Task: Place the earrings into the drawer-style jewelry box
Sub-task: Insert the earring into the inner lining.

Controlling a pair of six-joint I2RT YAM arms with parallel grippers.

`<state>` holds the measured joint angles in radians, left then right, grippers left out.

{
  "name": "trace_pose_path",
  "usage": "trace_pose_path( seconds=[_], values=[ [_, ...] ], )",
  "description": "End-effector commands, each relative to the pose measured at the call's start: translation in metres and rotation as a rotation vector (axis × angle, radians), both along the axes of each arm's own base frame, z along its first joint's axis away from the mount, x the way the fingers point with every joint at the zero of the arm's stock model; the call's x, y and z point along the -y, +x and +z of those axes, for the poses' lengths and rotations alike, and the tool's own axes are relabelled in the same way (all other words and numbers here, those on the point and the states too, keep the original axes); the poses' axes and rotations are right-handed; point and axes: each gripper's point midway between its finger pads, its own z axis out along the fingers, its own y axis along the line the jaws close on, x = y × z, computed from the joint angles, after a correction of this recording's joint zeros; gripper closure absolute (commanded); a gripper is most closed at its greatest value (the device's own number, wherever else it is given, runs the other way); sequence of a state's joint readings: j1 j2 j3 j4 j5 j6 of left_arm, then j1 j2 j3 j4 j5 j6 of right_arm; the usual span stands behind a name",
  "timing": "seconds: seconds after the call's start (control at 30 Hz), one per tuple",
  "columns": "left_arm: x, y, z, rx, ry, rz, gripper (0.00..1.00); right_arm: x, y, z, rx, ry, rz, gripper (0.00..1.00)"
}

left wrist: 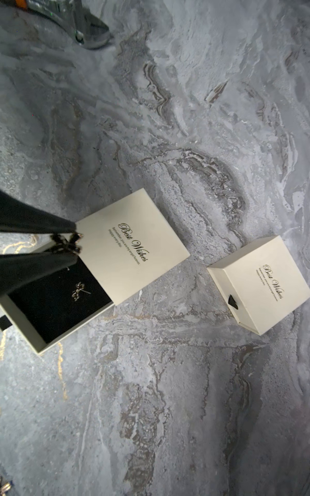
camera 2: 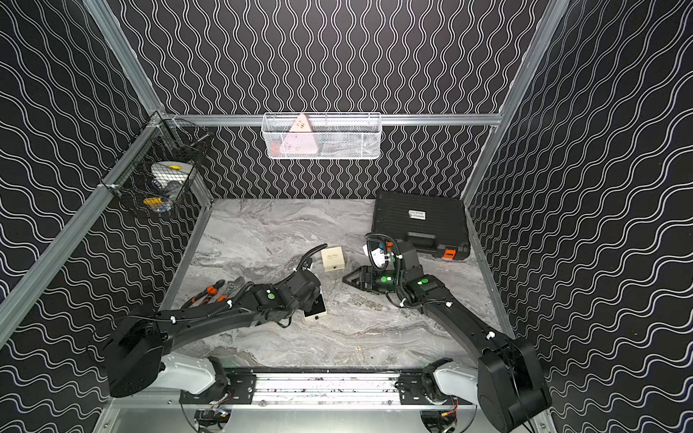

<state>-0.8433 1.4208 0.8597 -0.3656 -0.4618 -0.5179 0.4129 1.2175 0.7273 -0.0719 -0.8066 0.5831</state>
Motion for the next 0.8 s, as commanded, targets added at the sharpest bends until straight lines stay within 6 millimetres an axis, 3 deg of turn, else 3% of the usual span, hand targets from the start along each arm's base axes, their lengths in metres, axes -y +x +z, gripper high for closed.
trace_pose_path(
  seconds=[0.0,0.17,0.33,0.77],
  values=[
    [-0.002,0.001,-0.006,-0.044,-0.078,0.066,1.0,-0.002,0.001,0.005,0.028,0.031,0.024,0.42],
    [-0.011,0.004,-0.016,-0.098,-0.085,0.114,1.0,-0.003,0.002,0.003,0.022,0.04,0.031,0.42],
    [-0.007,0.003,-0.023,-0.161,-0.078,0.137,1.0,-0.004,0.003,0.001,0.017,0.047,0.036,0.43],
    [-0.005,-0.015,-0.025,-0.273,-0.104,0.198,1.0,-0.001,0.003,-0.002,0.016,0.058,0.035,0.43]
  ],
)
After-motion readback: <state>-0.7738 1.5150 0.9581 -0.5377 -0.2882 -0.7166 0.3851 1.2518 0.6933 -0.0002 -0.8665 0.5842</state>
